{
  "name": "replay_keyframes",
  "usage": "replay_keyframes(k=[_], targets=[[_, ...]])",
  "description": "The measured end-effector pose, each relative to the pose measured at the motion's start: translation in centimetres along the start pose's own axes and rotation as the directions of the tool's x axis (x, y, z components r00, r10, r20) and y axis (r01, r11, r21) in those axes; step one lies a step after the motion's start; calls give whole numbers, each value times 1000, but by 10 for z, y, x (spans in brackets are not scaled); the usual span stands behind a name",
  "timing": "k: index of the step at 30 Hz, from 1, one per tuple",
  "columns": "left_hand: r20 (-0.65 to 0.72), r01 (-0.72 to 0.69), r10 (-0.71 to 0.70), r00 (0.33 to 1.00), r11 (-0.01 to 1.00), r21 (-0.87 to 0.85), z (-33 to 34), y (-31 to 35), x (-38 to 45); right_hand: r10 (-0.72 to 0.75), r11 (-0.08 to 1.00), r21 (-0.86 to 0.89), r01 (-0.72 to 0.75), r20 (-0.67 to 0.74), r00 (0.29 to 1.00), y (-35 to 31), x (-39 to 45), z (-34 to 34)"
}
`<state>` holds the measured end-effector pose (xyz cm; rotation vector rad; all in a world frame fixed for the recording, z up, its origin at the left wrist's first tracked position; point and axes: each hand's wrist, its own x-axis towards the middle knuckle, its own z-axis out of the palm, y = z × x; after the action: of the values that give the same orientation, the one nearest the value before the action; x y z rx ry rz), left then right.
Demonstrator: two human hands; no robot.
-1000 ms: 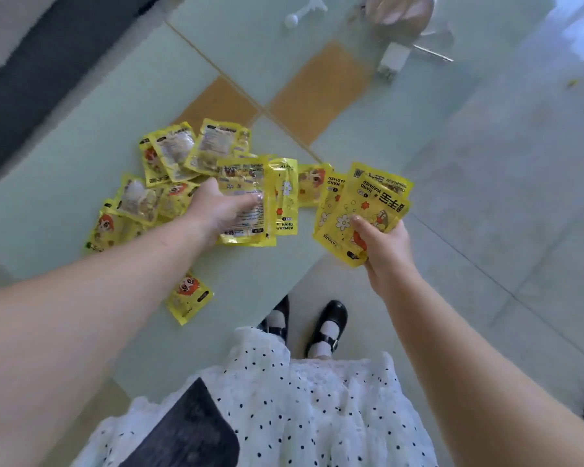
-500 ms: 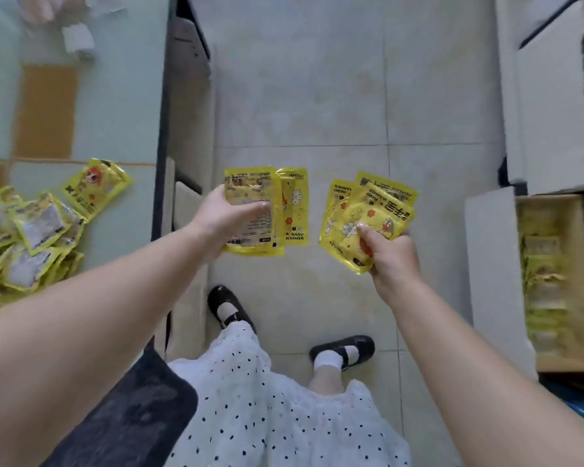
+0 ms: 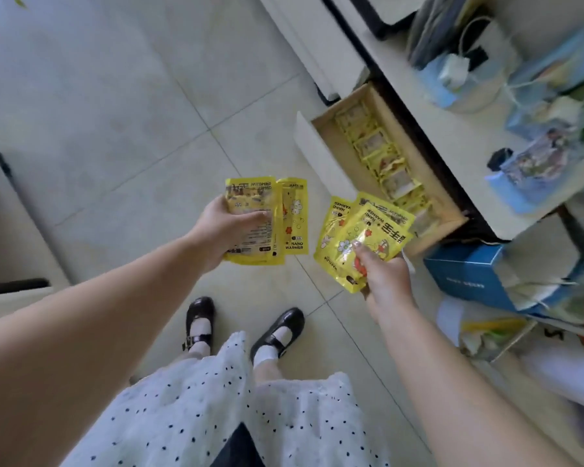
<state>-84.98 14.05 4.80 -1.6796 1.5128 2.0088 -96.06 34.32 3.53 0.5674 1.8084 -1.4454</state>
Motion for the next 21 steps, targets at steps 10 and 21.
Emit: replay_keyframes(k=[10,21], targets=[[164,-87,37,986,947,310,116,83,103,100,965,257,-53,-175,980,-34,82,-63],[276,-269,113,955,727,632,196,153,297,125,921,390,-10,-271,954,-58,244,-17]])
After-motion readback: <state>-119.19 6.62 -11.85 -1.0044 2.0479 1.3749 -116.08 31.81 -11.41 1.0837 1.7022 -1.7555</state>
